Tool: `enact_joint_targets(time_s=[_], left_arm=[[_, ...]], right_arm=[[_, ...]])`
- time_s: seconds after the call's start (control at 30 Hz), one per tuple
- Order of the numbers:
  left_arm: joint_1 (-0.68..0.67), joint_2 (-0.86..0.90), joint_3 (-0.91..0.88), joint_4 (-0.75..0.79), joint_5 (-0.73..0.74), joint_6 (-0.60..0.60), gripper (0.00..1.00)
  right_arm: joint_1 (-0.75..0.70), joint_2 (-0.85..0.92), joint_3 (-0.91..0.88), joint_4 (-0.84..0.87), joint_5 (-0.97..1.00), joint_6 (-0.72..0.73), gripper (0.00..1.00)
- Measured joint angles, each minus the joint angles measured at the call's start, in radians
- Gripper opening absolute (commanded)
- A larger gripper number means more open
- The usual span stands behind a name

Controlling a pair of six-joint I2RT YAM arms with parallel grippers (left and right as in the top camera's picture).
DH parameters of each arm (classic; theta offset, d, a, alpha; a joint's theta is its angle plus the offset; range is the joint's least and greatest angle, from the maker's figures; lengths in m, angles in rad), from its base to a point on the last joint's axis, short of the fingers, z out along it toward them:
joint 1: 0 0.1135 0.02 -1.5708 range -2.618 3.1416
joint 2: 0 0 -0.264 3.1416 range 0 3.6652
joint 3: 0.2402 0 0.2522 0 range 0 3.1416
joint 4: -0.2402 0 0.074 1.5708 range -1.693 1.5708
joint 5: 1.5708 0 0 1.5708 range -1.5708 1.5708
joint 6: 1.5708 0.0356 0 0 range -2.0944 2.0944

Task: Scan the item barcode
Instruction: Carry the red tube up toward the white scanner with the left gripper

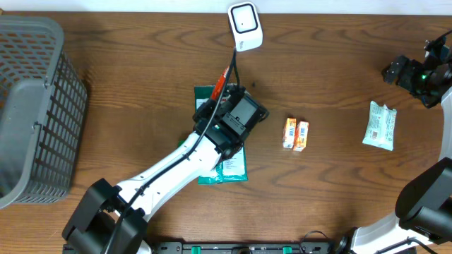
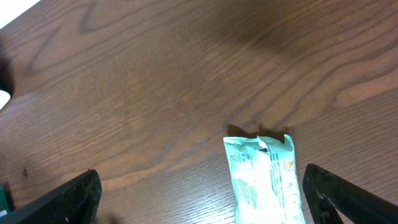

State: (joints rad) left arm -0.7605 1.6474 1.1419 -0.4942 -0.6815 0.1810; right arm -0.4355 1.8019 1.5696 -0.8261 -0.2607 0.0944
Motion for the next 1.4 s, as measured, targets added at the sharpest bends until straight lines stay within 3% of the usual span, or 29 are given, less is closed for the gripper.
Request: enact_joint_targets(time_s=[0.23,0.57,0.77,1.07,1.23,1.4], left_arm=[[-0.016,0.0,-0.001,0.058,0.056,0.047,0.07],[0.003,0.002,0.015,0.407,-0.022,0.343,0.07],[0.031,0.002,0.101,0.417,-0.024,0.446,0.07],[0.031,0.002,0.113,0.332,0.118,0.444,0.07],[0.034,0.002,0.113,0.394,0.156,0.47,0.07],[0.05,0.002,0.113,0.482,0.168,0.584,0.07]], right_arm=[[0.0,0.0,0.0,0.0,0.0,0.0,0.99],[0.0,0.0,0.0,0.0,0.0,0.0,0.99],[0.0,0.0,0.0,0.0,0.0,0.0,0.99],[0.0,0.0,0.0,0.0,0.0,0.0,0.99],[0.0,0.0,0.0,0.0,0.0,0.0,0.99],[0.0,0.0,0.0,0.0,0.0,0.0,0.99]])
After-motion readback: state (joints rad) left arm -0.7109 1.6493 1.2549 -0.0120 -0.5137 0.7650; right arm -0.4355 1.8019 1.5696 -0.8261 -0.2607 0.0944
